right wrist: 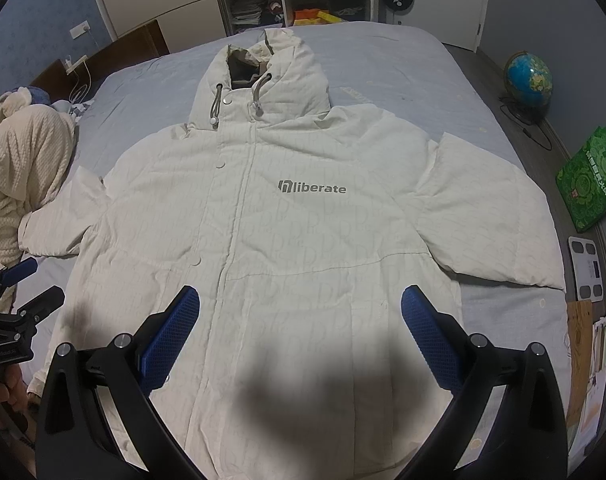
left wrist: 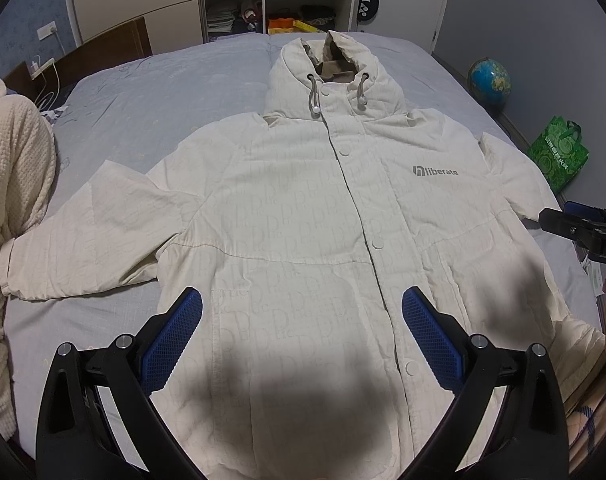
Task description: Fold large clothes
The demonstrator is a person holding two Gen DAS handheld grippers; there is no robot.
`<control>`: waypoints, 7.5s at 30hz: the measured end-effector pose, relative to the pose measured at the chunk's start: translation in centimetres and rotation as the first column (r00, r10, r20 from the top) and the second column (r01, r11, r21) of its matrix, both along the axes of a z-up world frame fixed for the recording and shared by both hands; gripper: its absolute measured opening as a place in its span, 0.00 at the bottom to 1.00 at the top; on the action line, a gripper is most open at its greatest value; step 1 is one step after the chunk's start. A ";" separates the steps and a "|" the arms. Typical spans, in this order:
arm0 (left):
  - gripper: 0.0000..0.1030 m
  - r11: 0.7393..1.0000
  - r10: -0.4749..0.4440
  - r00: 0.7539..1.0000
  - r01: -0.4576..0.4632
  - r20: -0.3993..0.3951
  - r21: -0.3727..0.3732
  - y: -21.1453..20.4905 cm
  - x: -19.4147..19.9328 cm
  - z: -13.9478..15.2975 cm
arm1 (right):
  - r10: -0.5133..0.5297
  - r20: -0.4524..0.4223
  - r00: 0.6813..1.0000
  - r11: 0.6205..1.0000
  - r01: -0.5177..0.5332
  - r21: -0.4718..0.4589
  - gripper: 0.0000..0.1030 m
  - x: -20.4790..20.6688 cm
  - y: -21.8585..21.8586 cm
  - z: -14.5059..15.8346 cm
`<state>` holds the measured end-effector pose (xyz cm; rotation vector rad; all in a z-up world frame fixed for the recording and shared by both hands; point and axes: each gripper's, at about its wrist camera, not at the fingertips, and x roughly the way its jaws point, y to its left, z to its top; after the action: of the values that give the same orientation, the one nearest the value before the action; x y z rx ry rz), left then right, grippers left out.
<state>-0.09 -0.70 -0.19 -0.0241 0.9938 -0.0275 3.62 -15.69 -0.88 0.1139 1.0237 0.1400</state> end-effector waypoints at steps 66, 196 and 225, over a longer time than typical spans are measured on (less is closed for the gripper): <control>0.94 0.996 0.031 0.999 -0.033 -0.023 -0.079 0.2 6.8 -1.5 | -0.641 -0.295 0.708 0.458 0.662 0.594 0.64 -1.1 -34.3 -15.5; 0.04 1.000 -0.002 1.000 0.003 -0.026 0.029 -2.5 9.8 -7.2 | -0.366 -0.315 0.876 0.575 0.479 0.664 0.63 9.0 -14.4 -8.7; 0.88 0.872 0.436 0.888 -0.457 -0.149 -0.175 24.8 1.9 -6.0 | -0.196 -0.201 0.960 0.879 0.263 0.399 0.63 11.6 -6.8 -7.1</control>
<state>1.79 24.08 -6.15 -0.4521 1.0673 0.3012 15.23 -22.45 -8.01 0.6511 1.1146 0.1352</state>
